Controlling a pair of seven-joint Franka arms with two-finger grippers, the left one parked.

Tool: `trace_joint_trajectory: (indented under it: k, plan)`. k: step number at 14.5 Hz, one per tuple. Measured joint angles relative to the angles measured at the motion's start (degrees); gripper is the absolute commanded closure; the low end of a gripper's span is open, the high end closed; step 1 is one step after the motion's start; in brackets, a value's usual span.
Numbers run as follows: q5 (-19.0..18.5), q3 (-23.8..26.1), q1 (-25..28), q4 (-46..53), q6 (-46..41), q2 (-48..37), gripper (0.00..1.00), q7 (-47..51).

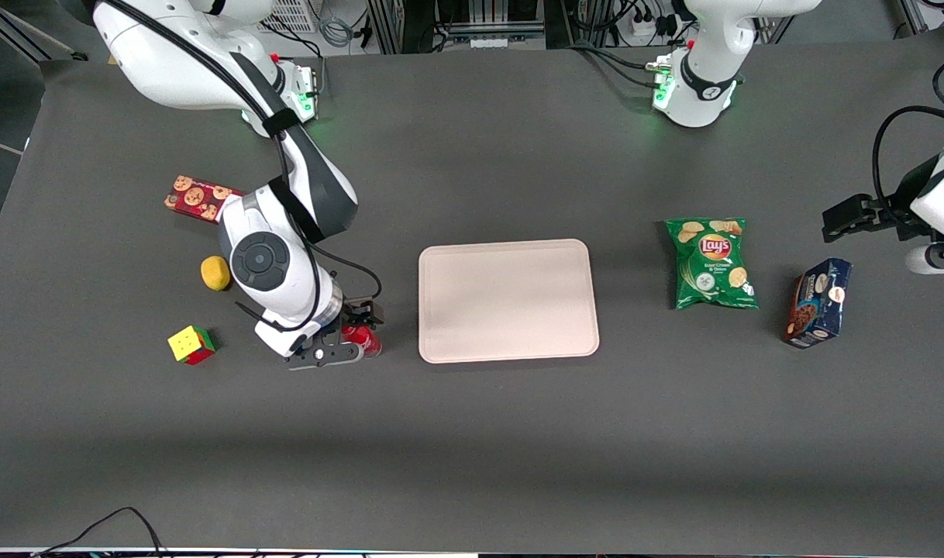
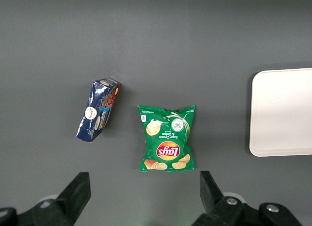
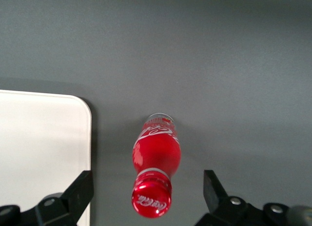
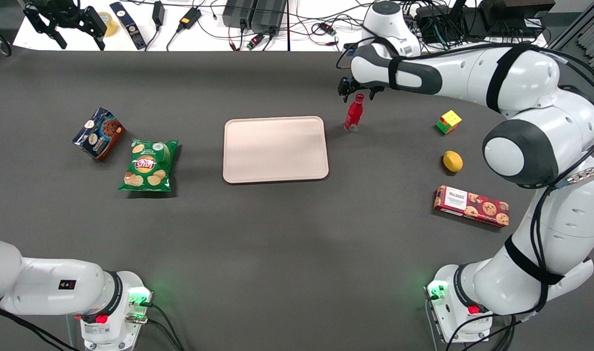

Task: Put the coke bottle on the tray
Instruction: 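Close the right gripper on the bottle's cap end and lift it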

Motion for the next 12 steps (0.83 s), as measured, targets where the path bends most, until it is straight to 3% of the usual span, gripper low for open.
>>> trace_joint_trajectory:
  k: [2, 3, 8, 12]
  plan:
    - [-0.01, 0.0, 0.0, -1.11, 1.23, 0.0, 0.04, 0.0]
    - [-0.01, 0.0, -0.01, -1.44, 1.55, 0.0, 0.11, 0.0]
    - [-0.02, -0.01, -0.04, -1.79, 1.73, 0.0, 0.64, 0.01]
    - [-0.11, -0.04, -0.19, -2.09, 1.8, -0.1, 0.96, 0.01]
